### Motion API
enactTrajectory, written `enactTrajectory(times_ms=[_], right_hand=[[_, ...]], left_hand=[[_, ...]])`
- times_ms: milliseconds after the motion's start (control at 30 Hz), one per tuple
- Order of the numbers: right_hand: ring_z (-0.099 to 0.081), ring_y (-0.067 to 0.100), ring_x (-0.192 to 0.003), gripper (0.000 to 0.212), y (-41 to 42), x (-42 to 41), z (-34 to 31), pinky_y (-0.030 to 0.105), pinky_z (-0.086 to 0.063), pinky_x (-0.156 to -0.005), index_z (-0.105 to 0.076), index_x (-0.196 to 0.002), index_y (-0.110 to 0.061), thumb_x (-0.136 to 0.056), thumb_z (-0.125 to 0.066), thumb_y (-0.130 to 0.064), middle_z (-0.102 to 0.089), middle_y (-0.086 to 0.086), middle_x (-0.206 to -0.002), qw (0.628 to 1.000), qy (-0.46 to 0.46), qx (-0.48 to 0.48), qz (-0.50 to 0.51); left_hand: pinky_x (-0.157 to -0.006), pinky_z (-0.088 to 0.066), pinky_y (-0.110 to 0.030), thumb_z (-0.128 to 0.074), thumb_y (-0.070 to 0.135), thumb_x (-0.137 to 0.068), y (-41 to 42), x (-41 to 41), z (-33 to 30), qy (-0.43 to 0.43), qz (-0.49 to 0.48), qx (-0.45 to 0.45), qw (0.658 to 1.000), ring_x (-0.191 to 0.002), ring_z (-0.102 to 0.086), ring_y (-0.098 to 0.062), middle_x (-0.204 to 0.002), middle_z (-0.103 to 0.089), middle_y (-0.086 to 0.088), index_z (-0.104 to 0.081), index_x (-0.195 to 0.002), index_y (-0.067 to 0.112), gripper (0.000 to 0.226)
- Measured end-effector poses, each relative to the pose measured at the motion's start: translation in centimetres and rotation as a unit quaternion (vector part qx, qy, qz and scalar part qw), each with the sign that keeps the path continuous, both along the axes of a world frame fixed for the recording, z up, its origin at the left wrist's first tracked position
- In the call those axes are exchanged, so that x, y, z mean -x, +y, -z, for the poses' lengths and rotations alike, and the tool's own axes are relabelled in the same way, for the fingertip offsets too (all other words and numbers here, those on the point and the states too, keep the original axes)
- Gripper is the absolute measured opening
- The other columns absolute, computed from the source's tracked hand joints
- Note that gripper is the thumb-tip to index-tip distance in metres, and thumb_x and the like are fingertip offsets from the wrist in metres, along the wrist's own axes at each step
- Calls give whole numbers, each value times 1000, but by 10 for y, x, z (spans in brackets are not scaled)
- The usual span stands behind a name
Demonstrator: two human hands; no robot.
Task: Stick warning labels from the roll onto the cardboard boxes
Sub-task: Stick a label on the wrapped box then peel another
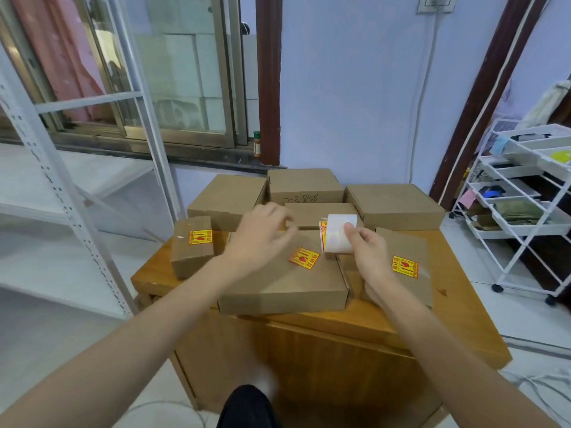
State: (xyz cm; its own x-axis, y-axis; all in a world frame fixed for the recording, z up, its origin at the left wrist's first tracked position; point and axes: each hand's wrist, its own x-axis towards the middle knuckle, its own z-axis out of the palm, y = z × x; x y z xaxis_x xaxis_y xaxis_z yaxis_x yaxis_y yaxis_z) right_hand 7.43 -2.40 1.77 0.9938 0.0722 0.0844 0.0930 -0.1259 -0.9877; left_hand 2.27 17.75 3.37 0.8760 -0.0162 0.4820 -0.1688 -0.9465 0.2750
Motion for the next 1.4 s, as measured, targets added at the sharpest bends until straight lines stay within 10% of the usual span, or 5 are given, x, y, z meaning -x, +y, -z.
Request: enactTrajectory(times_ms=[200,467,700,1033,1400], right_hand=[[-54,17,-76,35,-24,8,-7,31,-42,-68,-71,-85,-11,-97,-54,-40,-63,7,-80,994,56,-91,33],[-63,16,-86,39,-79,4,-13,36,-45,-84,-72,-91,-23,-98,-41,-44,-73,2,-90,997,58,-45,-29],[-64,7,-85,25,-110,-2,-17,21,-49,-78,-72,-97,-22,-89,-57,-5,-73,-2,-90,991,-16,35,-127],[-67,8,-102,39,-112,-28,15,57,-40,-102,-68,-103,-42,-73,-58,-65,-75,-19,-95,971,-74,211,-89],[-69,8,-95,37,-96,-48,20,55,-44,-97,-69,-97,-40,-72,-56,-64,-76,-19,-89,975,-83,200,-50]], left_hand=[[-102,-37,-35,-67,46,-84,-86,-17,7,-64,153,-72,984,-122,-42,-19,-133,-49,1,-47,-137,27,59],[-91,-45,-27,-72,39,-84,-125,-39,14,14,162,204,965,-109,-53,-7,-120,-61,13,-59,-122,30,42],[-86,-51,-24,-70,35,-88,-140,-56,17,81,175,418,888,-102,-64,-6,-108,-70,8,-67,-113,23,28],[-93,-40,-27,-63,34,-92,-144,-73,15,51,163,146,974,-110,-50,-10,-115,-60,8,-68,-118,25,28],[-84,-41,-15,-63,23,-93,-144,-85,23,-35,147,114,982,-98,-63,-10,-107,-72,2,-71,-113,15,23]])
